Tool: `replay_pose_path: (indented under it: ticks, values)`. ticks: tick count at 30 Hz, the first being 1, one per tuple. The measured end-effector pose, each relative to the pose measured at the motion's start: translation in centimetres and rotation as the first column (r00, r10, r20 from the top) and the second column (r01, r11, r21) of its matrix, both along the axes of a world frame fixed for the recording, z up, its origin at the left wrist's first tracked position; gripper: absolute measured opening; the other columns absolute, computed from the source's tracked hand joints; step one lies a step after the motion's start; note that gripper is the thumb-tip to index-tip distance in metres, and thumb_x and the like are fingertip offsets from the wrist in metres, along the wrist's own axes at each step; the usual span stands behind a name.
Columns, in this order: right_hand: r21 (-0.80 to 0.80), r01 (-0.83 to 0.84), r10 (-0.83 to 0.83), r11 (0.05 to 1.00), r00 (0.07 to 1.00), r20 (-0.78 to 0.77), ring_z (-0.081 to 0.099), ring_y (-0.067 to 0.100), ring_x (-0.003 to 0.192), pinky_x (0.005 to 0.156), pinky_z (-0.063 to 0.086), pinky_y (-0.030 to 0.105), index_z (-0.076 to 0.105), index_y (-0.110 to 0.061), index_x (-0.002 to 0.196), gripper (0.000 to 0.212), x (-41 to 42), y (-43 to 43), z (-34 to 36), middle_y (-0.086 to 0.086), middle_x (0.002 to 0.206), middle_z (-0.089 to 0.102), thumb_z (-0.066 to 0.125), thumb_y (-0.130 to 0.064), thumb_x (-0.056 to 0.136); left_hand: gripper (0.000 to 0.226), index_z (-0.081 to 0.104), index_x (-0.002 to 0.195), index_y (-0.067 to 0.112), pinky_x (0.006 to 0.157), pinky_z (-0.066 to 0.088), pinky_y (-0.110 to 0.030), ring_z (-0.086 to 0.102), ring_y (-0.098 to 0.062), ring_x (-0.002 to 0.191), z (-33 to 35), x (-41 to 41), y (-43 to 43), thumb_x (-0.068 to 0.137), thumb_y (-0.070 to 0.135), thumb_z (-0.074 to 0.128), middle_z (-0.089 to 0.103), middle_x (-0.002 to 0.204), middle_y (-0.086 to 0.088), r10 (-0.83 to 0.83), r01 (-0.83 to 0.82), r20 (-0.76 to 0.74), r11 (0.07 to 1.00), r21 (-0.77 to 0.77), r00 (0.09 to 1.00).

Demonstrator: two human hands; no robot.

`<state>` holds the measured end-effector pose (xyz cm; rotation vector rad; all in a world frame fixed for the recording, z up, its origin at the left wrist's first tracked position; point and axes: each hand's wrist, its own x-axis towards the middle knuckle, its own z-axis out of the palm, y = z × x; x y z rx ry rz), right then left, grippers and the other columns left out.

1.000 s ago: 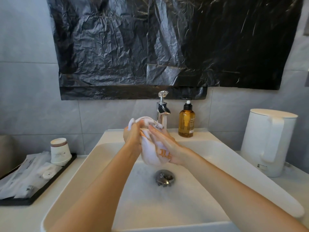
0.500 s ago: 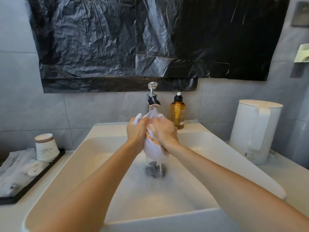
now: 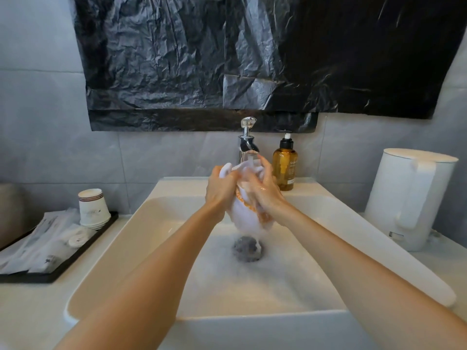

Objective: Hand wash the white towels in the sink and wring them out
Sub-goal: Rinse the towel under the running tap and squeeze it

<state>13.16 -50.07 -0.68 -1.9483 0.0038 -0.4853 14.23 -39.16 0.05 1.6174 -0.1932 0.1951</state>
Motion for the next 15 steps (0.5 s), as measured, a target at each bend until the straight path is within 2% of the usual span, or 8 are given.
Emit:
replay_pose_path:
  ticks: [1,2,3,4,6,8,11,15]
  values:
    - [0.006,-0.013,0.013,1.000,1.000,0.011,0.050,0.023,0.120,0.091,0.042,0.035,0.029,-0.041,0.142,0.053,0.3,0.0,-0.4,0.003,0.135,0.048,0.041,-0.060,0.094,0.041,0.056,0.123,0.015,0.090,0.046,-0.034,0.057,-0.021,0.112,0.0,-0.1,-0.1,0.090,0.039,0.058,0.056,0.124,0.000,-0.027,0.027,-0.026,1.000,0.002,0.999]
    - [0.003,-0.013,0.013,1.000,0.999,0.031,0.053,0.021,0.117,0.090,0.042,0.035,0.041,-0.042,0.133,0.042,0.3,0.0,-0.7,0.000,0.126,0.054,0.042,-0.058,0.095,0.045,0.056,0.126,0.012,0.091,0.047,-0.035,0.058,-0.024,0.114,-0.1,-0.3,-0.2,0.090,0.039,0.059,0.057,0.126,-0.008,-0.047,0.047,-0.052,0.999,0.003,0.998]
    - [0.007,0.007,-0.007,1.000,0.998,0.060,0.057,0.020,0.107,0.086,0.045,0.035,0.052,-0.040,0.115,0.028,0.4,0.0,-1.2,-0.002,0.110,0.061,0.044,-0.057,0.095,0.042,0.059,0.121,0.008,0.091,0.047,-0.038,0.060,-0.027,0.111,-0.3,-0.3,-0.3,0.090,0.037,0.060,0.058,0.122,-0.016,-0.059,0.060,-0.064,0.998,0.007,0.996]
    - [0.013,0.044,-0.045,0.999,0.995,0.090,0.059,0.020,0.095,0.080,0.046,0.035,0.056,-0.034,0.095,0.024,0.3,0.1,-1.6,-0.004,0.090,0.061,0.046,-0.056,0.094,0.032,0.064,0.107,0.008,0.088,0.049,-0.040,0.062,-0.030,0.104,-0.4,-0.5,-0.5,0.090,0.035,0.061,0.059,0.112,-0.022,-0.069,0.070,-0.067,0.998,0.008,0.995]
    - [0.041,0.129,-0.132,0.991,0.986,0.098,0.059,0.019,0.083,0.076,0.046,0.036,0.054,-0.023,0.078,0.036,0.2,0.2,-2.1,-0.005,0.074,0.057,0.047,-0.055,0.094,0.020,0.064,0.075,0.019,0.079,0.052,-0.039,0.067,-0.027,0.086,-0.7,-0.7,-0.8,0.089,0.033,0.062,0.068,0.088,-0.014,-0.062,0.061,-0.108,0.998,-0.006,0.992]
    - [0.045,0.202,-0.206,0.978,0.975,0.084,0.059,0.019,0.082,0.076,0.045,0.035,0.053,-0.019,0.076,0.041,0.2,0.5,-2.2,-0.003,0.075,0.059,0.043,-0.053,0.096,0.035,0.059,0.055,0.026,0.071,0.051,-0.035,0.065,-0.024,0.075,-0.9,-0.7,-1.0,0.089,0.033,0.063,0.066,0.066,-0.002,-0.039,0.033,-0.141,0.998,-0.049,0.989]
    - [0.040,0.284,-0.286,0.958,0.955,0.082,0.057,0.021,0.085,0.077,0.043,0.033,0.056,-0.015,0.081,0.037,0.2,0.9,-1.7,0.003,0.084,0.061,0.042,-0.045,0.099,0.051,0.052,0.039,0.027,0.063,0.041,-0.030,0.052,-0.021,0.065,-0.7,-1.0,-1.1,0.090,0.026,0.058,0.052,0.048,0.009,-0.006,-0.001,-0.128,0.998,-0.057,0.992]
    - [-0.135,0.361,-0.341,0.923,0.928,0.149,0.054,0.022,0.082,0.068,0.037,0.029,0.054,-0.016,0.079,0.031,0.7,0.9,-1.2,0.003,0.083,0.058,0.047,-0.038,0.099,0.038,0.050,0.042,0.025,0.064,0.034,-0.030,0.042,-0.020,0.062,-0.2,-1.3,-1.3,0.080,0.024,0.053,0.045,0.048,0.010,0.042,-0.049,-0.096,0.996,-0.069,0.994]
